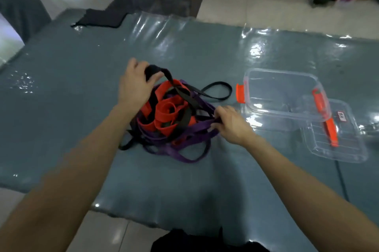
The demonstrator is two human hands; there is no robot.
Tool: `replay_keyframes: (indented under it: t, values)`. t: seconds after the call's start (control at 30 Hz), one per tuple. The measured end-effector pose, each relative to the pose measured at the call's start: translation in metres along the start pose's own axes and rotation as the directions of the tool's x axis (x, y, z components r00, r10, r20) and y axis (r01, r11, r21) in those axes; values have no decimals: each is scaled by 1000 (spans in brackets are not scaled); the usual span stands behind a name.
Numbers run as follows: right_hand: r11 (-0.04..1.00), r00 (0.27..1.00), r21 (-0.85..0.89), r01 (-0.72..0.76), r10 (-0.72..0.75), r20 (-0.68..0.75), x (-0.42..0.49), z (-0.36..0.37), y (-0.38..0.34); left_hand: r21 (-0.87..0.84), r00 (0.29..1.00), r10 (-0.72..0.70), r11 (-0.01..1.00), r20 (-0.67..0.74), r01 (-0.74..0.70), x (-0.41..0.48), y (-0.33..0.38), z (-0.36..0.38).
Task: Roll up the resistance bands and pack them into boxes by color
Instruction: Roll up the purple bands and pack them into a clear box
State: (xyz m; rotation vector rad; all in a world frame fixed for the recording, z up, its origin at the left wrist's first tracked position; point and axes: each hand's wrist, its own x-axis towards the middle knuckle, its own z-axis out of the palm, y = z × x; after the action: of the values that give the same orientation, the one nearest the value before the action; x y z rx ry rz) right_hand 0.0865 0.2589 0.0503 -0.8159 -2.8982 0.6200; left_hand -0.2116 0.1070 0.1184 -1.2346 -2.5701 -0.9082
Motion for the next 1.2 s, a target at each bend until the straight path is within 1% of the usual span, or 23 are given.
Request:
replay_keyframes:
  t: [0.03,0.07,0.13,0.2,0.27,0.33,0.37,0.43,0.5,0.57,0.67,0.73,0.77,0.83,0.87,0.9,0.97,1.0,1.03,1.1,1.13,1.17,1.2]
  values:
    - [999,999,41,29,-28,-34,9,-23,-11,-65,999,-52,996,7,52,25,2,-12]
    - [996,996,68,61,-56,-70,18,-48,-24,-113,993,-99,988,59,106,43,4,-23]
    - [989,980,86,119,-104,-170,36,-97,-50,-96,969,-155,980,190,176,62,11,-37]
    - [979,951,101,177,-144,-274,48,-139,-71,-156,981,-88,981,174,116,54,24,-42]
    - [969,938,158,188,-130,-320,55,-166,-81,-373,986,-6,925,167,68,31,43,-39]
    - [956,957,255,145,-70,-282,57,-178,-86,-583,943,57,798,328,154,2,63,-30]
    - [947,966,298,120,-43,-254,56,-182,-87,-612,912,91,767,401,192,-10,69,-20]
    - [926,974,361,111,-29,-227,53,-192,-92,-553,885,158,824,438,126,-33,75,-2]
    - [912,971,387,139,-48,-235,50,-211,-98,-484,915,180,875,361,19,-37,82,9]
    - [906,960,378,188,-90,-263,47,-244,-102,-486,964,111,873,241,21,-17,97,4]
    - [846,902,437,306,-111,-417,40,-298,-109,-532,1000,0,847,7,4,36,128,-45]
    - [791,853,490,367,-75,-517,34,-321,-112,-515,989,12,853,-149,-88,66,151,-93]
    - [796,855,486,360,-74,-513,31,-326,-111,-504,978,39,852,-207,-140,77,163,-117]
    - [872,909,398,284,-112,-402,26,-331,-106,-460,948,119,852,-294,-249,91,184,-159]
    - [893,924,366,263,-124,-361,22,-334,-103,-419,930,150,860,-337,-291,93,193,-176]
    - [885,924,379,269,-127,-360,17,-338,-99,-389,908,174,861,-381,-328,93,201,-191]
    - [767,896,538,349,-106,-430,6,-347,-92,-394,870,179,836,-459,-381,89,213,-205]
    - [713,891,595,372,-94,-445,0,-348,-88,-415,882,172,832,-438,-369,85,217,-203]
    - [704,902,611,362,-98,-421,-6,-346,-86,-427,921,159,849,-355,-312,81,218,-197]
    - [776,929,543,321,-147,-338,-16,-340,-78,-390,990,124,910,-65,-140,67,213,-175]
    - [775,929,540,327,-160,-333,-20,-342,-72,-372,993,110,924,38,-89,59,208,-165]
    - [740,922,576,347,-154,-356,-23,-348,-68,-359,994,95,931,51,-70,51,205,-159]
    - [675,907,634,378,-133,-399,-26,-356,-65,-346,997,75,935,-3,-71,47,205,-156]
